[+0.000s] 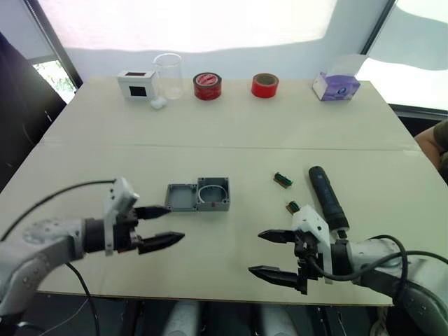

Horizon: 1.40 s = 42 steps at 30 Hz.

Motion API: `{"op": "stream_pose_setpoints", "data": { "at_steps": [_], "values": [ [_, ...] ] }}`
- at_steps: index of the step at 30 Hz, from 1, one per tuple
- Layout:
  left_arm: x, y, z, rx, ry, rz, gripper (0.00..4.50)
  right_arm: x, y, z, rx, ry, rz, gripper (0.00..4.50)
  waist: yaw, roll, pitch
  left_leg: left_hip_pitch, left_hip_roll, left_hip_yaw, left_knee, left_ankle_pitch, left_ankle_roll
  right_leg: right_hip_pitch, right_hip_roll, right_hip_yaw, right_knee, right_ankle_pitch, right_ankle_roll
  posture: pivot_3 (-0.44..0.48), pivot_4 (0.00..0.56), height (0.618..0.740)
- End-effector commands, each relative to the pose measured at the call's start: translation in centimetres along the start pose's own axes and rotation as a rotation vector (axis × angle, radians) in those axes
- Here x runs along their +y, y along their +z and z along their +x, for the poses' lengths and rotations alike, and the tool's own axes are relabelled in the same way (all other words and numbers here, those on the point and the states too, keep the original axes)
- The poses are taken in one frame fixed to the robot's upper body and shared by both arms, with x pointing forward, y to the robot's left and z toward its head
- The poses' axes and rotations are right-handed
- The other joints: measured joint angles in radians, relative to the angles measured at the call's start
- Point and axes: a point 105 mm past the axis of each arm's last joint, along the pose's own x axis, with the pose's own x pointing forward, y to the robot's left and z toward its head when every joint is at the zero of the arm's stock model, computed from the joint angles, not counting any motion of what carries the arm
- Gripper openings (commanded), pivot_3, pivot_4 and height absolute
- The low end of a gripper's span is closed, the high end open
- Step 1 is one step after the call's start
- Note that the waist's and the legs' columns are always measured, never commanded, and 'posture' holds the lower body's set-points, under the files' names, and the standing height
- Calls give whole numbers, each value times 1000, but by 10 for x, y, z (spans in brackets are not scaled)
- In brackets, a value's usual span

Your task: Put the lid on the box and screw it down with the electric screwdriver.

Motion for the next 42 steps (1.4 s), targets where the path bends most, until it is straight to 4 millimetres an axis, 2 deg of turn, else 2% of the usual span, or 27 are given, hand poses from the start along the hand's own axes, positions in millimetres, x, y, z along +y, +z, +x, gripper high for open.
{"op": "stream_pose_setpoints", "data": {
  "at_steps": [1,4,7,9,12,14,20,27,28,29,30,31,32,33,34,37,38,42],
  "values": [
    [7,19,-1,51,-19,105,4479,5,34,2,-84,39,-37,4500,-1,0,0,0,0,0,0,0,0,0,0,0,0,0,0,0,150,740],
    [12,33,6,165,-69,256,4479,-4,60,7,-107,31,-89,4500,-2,-1,1,0,0,0,0,0,-1,0,1,0,1,0,0,0,150,740],
    [10,46,22,210,-166,420,4479,-4,65,14,-79,25,-130,4500,4,-1,1,0,-1,0,0,1,-2,0,2,0,1,0,0,0,150,740],
    [8,51,38,228,-225,528,4479,-3,61,19,-59,18,-143,4500,3,-1,1,-2,-1,0,0,1,-1,-1,2,-1,0,2,2,0,150,740],
    [11,44,69,313,-297,650,4479,-5,47,22,-22,-16,-149,4500,1,-1,1,-3,-2,2,2,1,-1,-1,3,-2,1,2,3,0,150,740],
    [15,39,83,353,-319,672,4479,-8,37,21,1,-42,-152,4500,0,-1,1,-3,-2,3,4,-1,3,-1,4,-1,1,3,4,0,150,740],
    [16,25,115,470,-378,708,4479,-12,18,15,30,-109,-142,4500,-4,-2,1,-3,-1,4,6,-2,5,-1,5,-1,2,4,8,0,150,740],
    [24,18,132,517,-371,699,4479,-12,17,14,7,-163,-148,4500,-2,-2,1,-3,-1,4,7,-2,5,-1,6,-1,3,4,8,0,150,740],
    [25,15,134,529,-375,698,3947,-13,18,13,2,-174,-148,4500,-2,-2,1,-3,-1,4,7,-2,5,-1,6,-1,3,4,8,0,150,740],
    [25,14,136,534,-378,706,3795,-13,19,12,-2,-183,-149,4500,-1,-2,1,-3,-1,4,7,-2,5,-1,6,-1,4,4,8,0,150,740],
    [26,14,137,535,-378,713,3187,-13,19,11,-5,-190,-148,4500,-1,-2,1,-3,-1,4,7,-2,5,-1,6,-1,4,4,8,0,150,740],
    [27,14,138,532,-375,716,2868,-13,20,11,-8,-196,-147,4500,0,-2,1,-3,-1,4,7,-2,5,-1,6,-1,4,4,8,0,150,740],
    [28,14,138,530,-373,717,2300,-14,21,11,-11,-201,-147,4500,1,-2,1,-3,-1,4,7,-2,5,-1,5,-1,4,4,8,0,150,740],
    [29,15,140,527,-369,714,2042,-14,21,10,-13,-206,-146,4500,1,-2,1,-3,-1,4,7,-2,5,-1,5,-1,4,4,8,0,150,740],
    [29,15,141,527,-373,712,1470,-14,21,10,-16,-212,-144,4500,0,-2,1,-3,-1,4,7,-2,5,-1,5,-1,4,4,8,0,150,740],
    [28,13,141,533,-392,713,276,-14,22,9,-20,-222,-140,4500,0,-2,1,-3,-1,4,7,-2,5,-1,5,-1,4,4,8,0,150,740],
    [28,13,140,535,-397,713,35,-14,22,9,-21,-223,-139,4500,0,-2,1,-3,-1,4,7,-2,5,-1,5,-1,4,4,8,0,150,740],
    [27,9,139,546,-415,727,35,-14,23,10,-21,-227,-138,4500,0,-2,1,-3,-1,3,7,-2,5,-1,5,-1,4,4,8,0,150,740]
  ]
}}
